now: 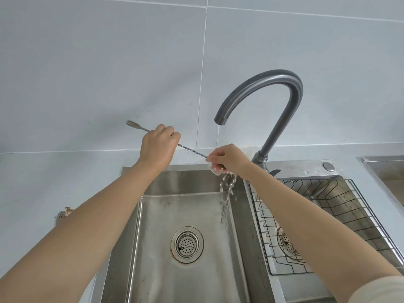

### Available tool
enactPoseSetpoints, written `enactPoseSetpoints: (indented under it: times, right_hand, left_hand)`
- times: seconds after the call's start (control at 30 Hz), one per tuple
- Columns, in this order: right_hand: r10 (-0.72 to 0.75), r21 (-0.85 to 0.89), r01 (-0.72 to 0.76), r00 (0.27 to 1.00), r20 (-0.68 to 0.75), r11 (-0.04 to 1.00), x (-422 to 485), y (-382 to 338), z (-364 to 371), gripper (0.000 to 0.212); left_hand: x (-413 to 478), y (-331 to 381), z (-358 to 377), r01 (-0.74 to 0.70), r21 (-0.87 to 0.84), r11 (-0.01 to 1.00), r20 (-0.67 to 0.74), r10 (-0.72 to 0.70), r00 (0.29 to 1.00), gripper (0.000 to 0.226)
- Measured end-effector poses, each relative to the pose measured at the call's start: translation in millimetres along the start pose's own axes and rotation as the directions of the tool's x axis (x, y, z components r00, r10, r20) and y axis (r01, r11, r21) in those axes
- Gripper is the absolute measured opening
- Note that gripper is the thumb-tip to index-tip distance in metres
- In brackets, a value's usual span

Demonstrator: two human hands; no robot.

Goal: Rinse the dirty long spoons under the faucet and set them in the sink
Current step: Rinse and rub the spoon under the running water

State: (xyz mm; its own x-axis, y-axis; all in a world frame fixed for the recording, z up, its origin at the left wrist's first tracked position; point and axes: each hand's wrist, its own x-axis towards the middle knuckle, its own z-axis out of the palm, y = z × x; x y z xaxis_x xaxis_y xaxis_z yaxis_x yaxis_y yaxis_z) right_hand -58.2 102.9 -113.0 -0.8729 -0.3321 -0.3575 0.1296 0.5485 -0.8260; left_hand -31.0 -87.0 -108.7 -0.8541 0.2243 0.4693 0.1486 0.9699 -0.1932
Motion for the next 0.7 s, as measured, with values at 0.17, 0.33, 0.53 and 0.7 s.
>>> enactPoseSetpoints:
  times: [0.17,0.33,0.53,0.7]
  right_hand:
    - [-0.025,-0.053,0.025,1.0,0.003,0.998,-1.7,1.9,-1.3,0.011]
    - [-0.001,-0.053,-0.004,0.997,-0.076,0.999,-1.0,12.9,-1.6,0.027]
    - [-0.038,0.027,0.045,0.976,-0.215,0.999,-3.5,19.9,3.5,0.028]
    - [-0.057,0.125,0.086,0.974,-0.218,0.988,-10.0,29.2,12.0,0.016]
  left_hand:
    - [10.7,17.6,6.0,-0.046,-0.046,0.998,0.001,0.047,0.999,0.04]
    - [12.7,30.5,14.0,-0.085,-0.147,0.985,-0.056,0.077,0.995,0.035]
    - [-5.0,67.0,7.2,0.364,-0.637,0.679,0.265,-0.251,0.931,0.022]
    - [-0.4,83.8,8.5,0.711,-0.702,-0.046,0.702,-0.212,0.68,0.016]
